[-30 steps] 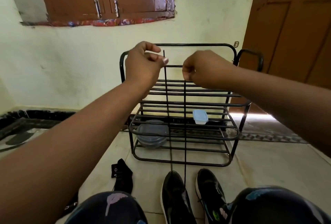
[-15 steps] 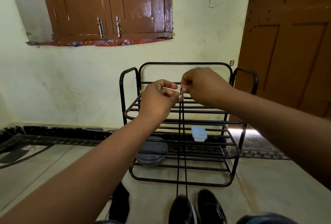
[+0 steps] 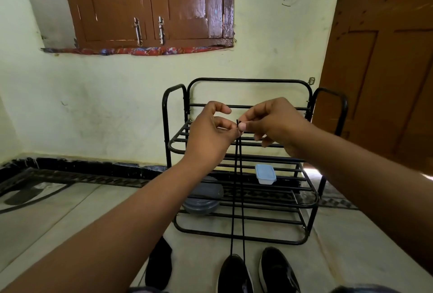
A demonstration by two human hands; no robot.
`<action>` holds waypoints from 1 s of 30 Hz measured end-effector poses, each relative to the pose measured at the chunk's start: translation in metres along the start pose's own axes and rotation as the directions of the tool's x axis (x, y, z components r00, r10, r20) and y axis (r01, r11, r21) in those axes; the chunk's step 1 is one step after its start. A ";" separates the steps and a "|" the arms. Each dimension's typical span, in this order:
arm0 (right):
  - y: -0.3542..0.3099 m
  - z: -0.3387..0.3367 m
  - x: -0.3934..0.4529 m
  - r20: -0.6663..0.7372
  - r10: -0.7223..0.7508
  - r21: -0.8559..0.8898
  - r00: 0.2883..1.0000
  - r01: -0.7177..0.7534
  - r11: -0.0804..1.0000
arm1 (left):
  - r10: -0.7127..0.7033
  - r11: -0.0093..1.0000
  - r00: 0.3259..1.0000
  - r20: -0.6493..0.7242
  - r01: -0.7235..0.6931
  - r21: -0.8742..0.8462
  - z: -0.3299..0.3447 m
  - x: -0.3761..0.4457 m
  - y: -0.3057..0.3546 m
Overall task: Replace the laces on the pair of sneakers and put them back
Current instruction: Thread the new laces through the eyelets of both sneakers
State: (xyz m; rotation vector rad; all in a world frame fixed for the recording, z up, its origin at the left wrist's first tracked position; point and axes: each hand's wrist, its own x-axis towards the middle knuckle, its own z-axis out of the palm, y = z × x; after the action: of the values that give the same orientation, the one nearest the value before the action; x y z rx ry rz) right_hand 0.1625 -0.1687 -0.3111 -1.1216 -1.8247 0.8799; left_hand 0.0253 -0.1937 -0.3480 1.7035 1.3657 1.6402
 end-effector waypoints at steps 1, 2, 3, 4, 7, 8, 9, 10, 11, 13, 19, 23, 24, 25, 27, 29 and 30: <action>0.003 0.002 0.000 -0.005 0.005 0.035 1.000 -0.005 0.999 | 0.002 1.000 1.000 0.004 -0.002 0.005 0.000 0.000 0.000; 0.005 0.004 0.000 -0.011 0.010 0.068 1.000 -0.010 0.998 | 0.004 1.000 1.000 0.008 -0.004 0.014 -0.001 0.000 0.000; 0.007 0.006 0.000 -0.016 0.014 0.099 1.000 -0.012 0.995 | 0.008 1.000 1.000 0.013 -0.008 0.026 -0.002 0.001 -0.001; 0.008 0.008 0.000 -0.021 0.014 0.127 1.000 -0.011 0.992 | 0.018 0.999 1.000 0.016 -0.018 0.045 -0.004 0.002 -0.001; 0.009 0.016 0.001 -0.062 -0.003 0.176 0.998 0.014 0.984 | 0.059 0.993 0.998 0.013 -0.060 0.102 -0.005 0.006 -0.002; 0.010 0.020 0.002 -0.080 -0.011 0.173 0.997 0.025 0.985 | 0.078 0.989 0.997 0.009 -0.078 0.127 -0.005 0.006 -0.003; 0.011 0.025 0.002 -0.099 -0.021 0.167 0.995 0.038 0.985 | 0.097 0.983 0.995 0.005 -0.097 0.154 -0.004 0.007 -0.004; 0.013 0.028 0.003 -0.117 -0.033 0.165 0.993 0.052 0.985 | 0.112 0.978 0.994 0.002 -0.111 0.175 -0.004 0.008 -0.005; 0.014 0.031 0.004 -0.135 -0.046 0.168 0.990 0.069 0.983 | 0.121 0.976 0.993 -0.001 -0.119 0.183 -0.003 0.008 -0.006; 0.015 0.033 0.004 -0.176 -0.073 0.175 0.982 0.105 0.979 | 0.112 0.982 0.994 -0.007 -0.110 0.153 -0.004 0.009 -0.007; 0.017 0.027 0.010 -0.245 -0.149 0.164 0.958 0.192 0.968 | 0.074 0.997 0.997 0.017 -0.074 0.034 -0.007 0.010 0.001; 0.030 0.026 0.017 -0.203 -0.154 0.138 0.967 0.184 0.973 | 0.058 0.997 0.996 0.071 -0.061 0.048 -0.006 0.015 -0.007; 0.035 0.027 0.017 -0.187 -0.144 0.141 0.972 0.172 0.975 | 0.035 0.998 0.995 0.096 -0.040 0.050 -0.005 0.016 -0.012; 0.041 0.029 0.016 -0.168 -0.131 0.146 0.977 0.156 0.977 | 0.010 0.998 0.992 0.125 -0.018 0.062 -0.004 0.016 -0.018; 0.055 0.031 0.017 -0.136 -0.097 0.151 0.986 0.118 0.981 | -0.048 0.990 0.980 0.195 0.020 0.143 -0.005 0.018 -0.031; 0.069 0.029 0.018 -0.116 -0.061 0.157 0.991 0.079 0.984 | -0.108 0.966 0.956 0.273 0.036 0.255 -0.012 0.020 -0.043; 0.074 0.026 0.018 -0.119 -0.049 0.153 0.992 0.067 0.986 | -0.130 0.953 0.944 0.302 0.035 0.301 -0.020 0.021 -0.047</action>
State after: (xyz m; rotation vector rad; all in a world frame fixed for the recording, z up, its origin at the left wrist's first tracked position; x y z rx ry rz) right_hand 0.1607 -0.1287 -0.3809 -0.9945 -1.6560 0.8906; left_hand -0.0136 -0.1616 -0.3716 1.9422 1.5465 1.0934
